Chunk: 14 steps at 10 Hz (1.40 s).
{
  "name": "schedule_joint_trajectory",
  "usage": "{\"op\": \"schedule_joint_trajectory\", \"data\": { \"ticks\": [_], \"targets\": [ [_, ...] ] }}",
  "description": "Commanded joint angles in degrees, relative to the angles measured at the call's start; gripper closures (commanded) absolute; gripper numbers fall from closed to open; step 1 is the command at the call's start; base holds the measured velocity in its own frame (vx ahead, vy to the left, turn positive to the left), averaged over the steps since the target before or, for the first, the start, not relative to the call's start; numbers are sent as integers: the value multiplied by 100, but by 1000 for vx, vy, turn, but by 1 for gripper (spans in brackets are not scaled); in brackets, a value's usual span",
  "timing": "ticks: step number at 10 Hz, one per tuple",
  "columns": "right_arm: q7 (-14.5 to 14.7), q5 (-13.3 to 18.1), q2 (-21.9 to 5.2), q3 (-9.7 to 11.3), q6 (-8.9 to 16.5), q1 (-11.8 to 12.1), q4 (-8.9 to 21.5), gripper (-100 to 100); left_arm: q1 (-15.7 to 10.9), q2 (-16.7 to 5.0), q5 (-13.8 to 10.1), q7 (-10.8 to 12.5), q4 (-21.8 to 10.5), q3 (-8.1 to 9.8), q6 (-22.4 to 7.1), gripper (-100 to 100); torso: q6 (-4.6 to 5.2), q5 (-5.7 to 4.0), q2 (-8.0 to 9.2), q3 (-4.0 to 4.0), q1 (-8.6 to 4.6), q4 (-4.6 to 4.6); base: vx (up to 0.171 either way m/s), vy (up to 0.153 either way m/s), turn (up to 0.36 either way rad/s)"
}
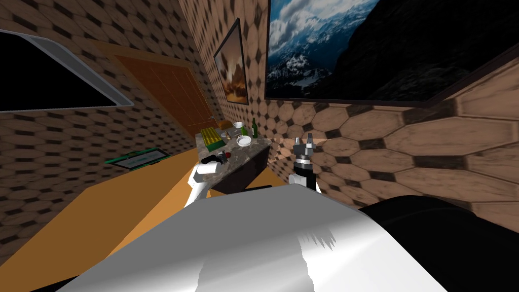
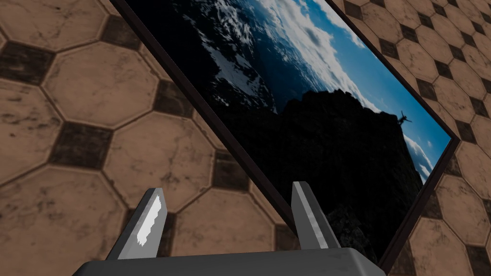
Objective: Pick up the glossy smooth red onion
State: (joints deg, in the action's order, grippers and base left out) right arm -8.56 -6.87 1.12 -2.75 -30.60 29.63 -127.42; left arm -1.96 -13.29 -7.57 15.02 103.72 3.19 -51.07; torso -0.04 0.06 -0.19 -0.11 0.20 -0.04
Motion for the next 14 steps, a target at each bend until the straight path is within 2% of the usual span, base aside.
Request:
{"op": "schedule_joint_trajectory", "data": {
  "ticks": [1,2,10,11,12,14],
  "targets": [
    [0,0,0,0,0,0,0,0,0,0,0,0,0,0,0,0,0,0,0,0,0,0,6,8,-1],
    [0,0,0,0,0,0,0,0,-108,-26,-17,-10,-198,53,85,-100,0,-3,9,6,-13,2,-10,0,-51],
    [0,0,1,1,0,-1,0,0,-542,-129,-85,-49,-994,260,415,-100,1,-6,21,13,-23,5,-18,-7,-42],
    [0,0,1,1,0,-1,0,0,-498,-120,-80,-44,-909,243,371,-100,1,-6,21,13,-23,5,-7,-3,-6],
    [0,0,1,1,0,-1,0,0,-503,-121,-81,-46,-922,246,383,100,0,-6,20,12,-22,5,0,0,0],
    [0,0,1,1,0,0,0,0,-501,-121,-81,-45,-921,246,381,100,1,-7,18,11,-22,5,0,0,0]
  ]
}}
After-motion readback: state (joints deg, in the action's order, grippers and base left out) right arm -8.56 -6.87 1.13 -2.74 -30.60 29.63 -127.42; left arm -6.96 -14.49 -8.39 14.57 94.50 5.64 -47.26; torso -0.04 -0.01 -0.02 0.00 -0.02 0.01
